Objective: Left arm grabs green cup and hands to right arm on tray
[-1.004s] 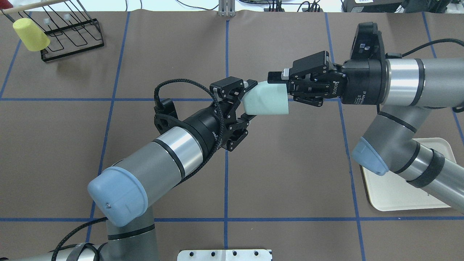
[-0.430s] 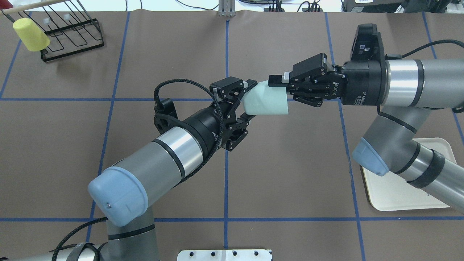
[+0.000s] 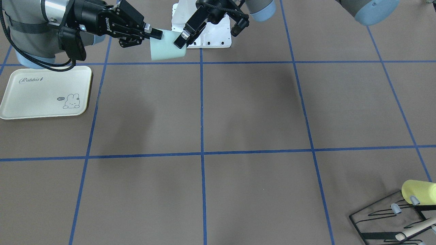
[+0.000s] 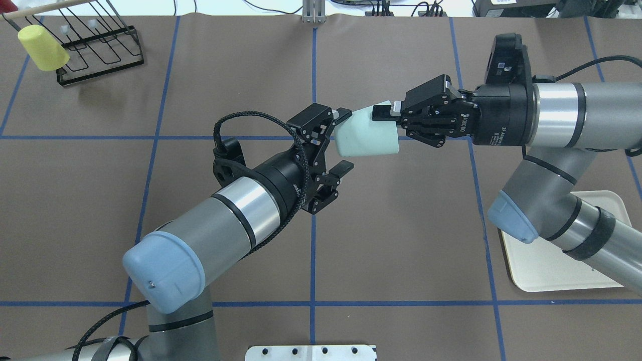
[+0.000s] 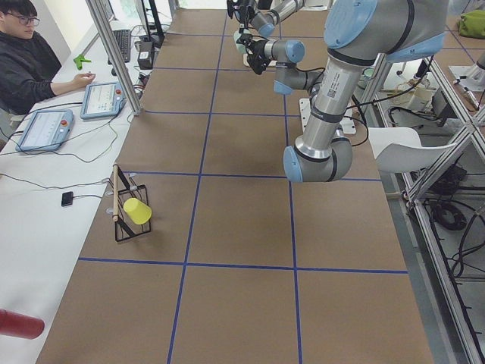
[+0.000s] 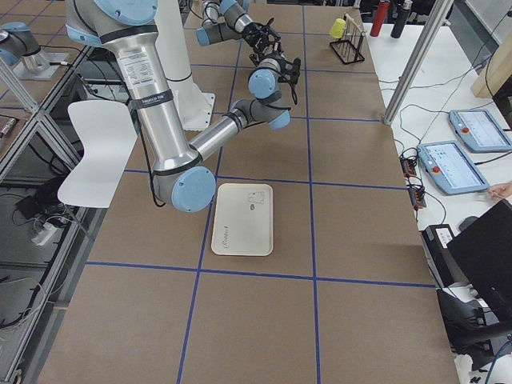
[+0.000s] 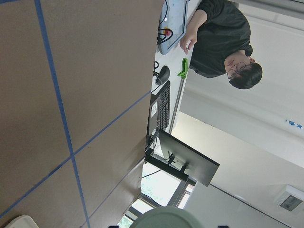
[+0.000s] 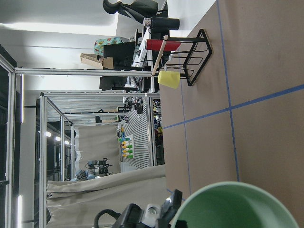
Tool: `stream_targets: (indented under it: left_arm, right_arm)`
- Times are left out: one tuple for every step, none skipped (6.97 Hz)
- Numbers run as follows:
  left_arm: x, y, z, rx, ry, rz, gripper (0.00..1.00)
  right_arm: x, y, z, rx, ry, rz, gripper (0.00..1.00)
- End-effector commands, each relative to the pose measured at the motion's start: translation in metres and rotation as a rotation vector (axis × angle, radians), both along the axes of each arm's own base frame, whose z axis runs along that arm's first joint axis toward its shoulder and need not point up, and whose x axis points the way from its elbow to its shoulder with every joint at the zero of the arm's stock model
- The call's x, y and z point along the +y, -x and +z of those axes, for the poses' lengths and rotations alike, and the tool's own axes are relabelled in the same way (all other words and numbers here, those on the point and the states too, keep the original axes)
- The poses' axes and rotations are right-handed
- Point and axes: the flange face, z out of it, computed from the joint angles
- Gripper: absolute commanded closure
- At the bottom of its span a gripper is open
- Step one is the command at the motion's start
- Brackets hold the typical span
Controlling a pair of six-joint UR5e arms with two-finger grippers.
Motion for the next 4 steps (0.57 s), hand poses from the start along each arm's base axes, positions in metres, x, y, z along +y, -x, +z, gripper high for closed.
stream_targets:
  left_arm:
    - [-0.0001,0.0001,0.0008,-0.013,-0.013,-0.004,0.00]
    - [-0.0001,0.0001,0.0008,-0.013,-0.013,-0.004,0.00]
    - [-0.0001,0.0002,-0.0001,-0.012,-0.013,-0.004,0.00]
    - [0.0000,0.0007,0.0003,-0.012,-0.013,-0.004,0.00]
  right_arm:
    - [0.0004,-0.0001,0.0023,0.003,0.001,-0.001,0.96]
    - [0.0005,-0.0002,0.0031,0.004,0.002,-0.001,0.97]
    - [0.0005,-0.0001,0.0059,0.009,-0.001,0.001,1.00]
    - [-0.0006,-0.0022,0.0090,0.015,-0.003,0.009,1.00]
